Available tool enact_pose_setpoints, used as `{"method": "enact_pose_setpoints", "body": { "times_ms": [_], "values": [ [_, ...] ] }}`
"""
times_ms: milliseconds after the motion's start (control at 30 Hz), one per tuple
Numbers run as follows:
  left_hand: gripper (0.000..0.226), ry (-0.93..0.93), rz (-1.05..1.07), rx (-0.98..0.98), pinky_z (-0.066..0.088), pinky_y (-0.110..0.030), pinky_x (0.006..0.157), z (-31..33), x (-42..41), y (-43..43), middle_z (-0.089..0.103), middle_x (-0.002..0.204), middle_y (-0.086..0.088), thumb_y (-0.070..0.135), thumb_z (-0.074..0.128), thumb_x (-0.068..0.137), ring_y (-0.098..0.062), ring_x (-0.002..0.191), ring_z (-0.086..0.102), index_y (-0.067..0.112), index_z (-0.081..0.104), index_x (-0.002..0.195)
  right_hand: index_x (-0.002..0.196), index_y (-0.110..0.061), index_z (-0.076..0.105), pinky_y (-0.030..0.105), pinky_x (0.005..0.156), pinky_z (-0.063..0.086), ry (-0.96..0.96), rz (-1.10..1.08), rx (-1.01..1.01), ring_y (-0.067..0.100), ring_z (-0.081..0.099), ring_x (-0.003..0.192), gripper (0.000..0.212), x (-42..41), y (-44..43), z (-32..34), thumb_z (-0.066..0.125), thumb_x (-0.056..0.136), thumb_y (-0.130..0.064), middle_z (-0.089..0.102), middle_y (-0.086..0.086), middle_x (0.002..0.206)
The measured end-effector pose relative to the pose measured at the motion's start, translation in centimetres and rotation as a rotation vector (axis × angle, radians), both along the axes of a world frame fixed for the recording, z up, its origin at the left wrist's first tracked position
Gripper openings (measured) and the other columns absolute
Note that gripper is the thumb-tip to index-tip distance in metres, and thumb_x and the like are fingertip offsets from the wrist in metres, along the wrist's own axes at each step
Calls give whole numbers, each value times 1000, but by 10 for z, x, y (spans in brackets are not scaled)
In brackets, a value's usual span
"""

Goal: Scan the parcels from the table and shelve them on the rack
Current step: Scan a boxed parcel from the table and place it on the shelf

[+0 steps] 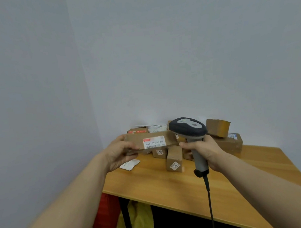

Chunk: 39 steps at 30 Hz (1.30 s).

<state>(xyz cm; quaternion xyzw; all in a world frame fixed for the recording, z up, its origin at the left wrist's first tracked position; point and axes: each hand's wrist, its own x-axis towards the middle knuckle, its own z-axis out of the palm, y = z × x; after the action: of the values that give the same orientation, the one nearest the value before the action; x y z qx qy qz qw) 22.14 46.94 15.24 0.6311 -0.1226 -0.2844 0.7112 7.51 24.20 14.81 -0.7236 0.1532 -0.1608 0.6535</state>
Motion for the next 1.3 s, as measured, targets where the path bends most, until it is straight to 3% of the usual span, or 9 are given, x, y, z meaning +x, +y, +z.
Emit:
{"method": "enact_pose_setpoints", "body": {
  "times_ms": [67,200,300,533,1300],
  "values": [
    [42,-12,113,-42,54,-31,76,0,4,-3,59,107,-13,-7,53,80,-23,95,61,12,52,117,85,-6,65,31,56,53,41,128,25,19,60,56,14,-3,0,6,75,81,-16,67,11,69],
    [38,-75,290,-16,52,-28,74,-3,9,-8,57,98,-6,-8,52,79,-16,82,56,20,54,105,82,-3,62,26,45,43,186,253,63,17,46,43,18,-5,7,11,74,80,-16,57,11,58],
    [44,-92,346,-12,51,-27,71,-7,14,-8,56,99,-5,-9,53,78,-15,78,55,19,52,112,81,-1,60,24,44,39,241,290,82,17,42,39,15,-5,13,10,73,78,-8,52,11,54],
    [44,-83,380,2,49,-26,65,-12,21,-7,58,93,-7,-9,52,79,-15,71,54,18,51,114,66,-3,54,24,44,37,229,319,35,16,40,39,22,-2,17,13,70,80,-1,48,11,53],
    [47,-84,392,43,50,-29,73,-19,41,1,57,102,-9,-8,52,79,-16,80,55,18,50,117,63,-3,54,23,43,40,230,315,-16,16,43,38,24,12,23,14,70,81,-2,50,10,51]
  ]
}}
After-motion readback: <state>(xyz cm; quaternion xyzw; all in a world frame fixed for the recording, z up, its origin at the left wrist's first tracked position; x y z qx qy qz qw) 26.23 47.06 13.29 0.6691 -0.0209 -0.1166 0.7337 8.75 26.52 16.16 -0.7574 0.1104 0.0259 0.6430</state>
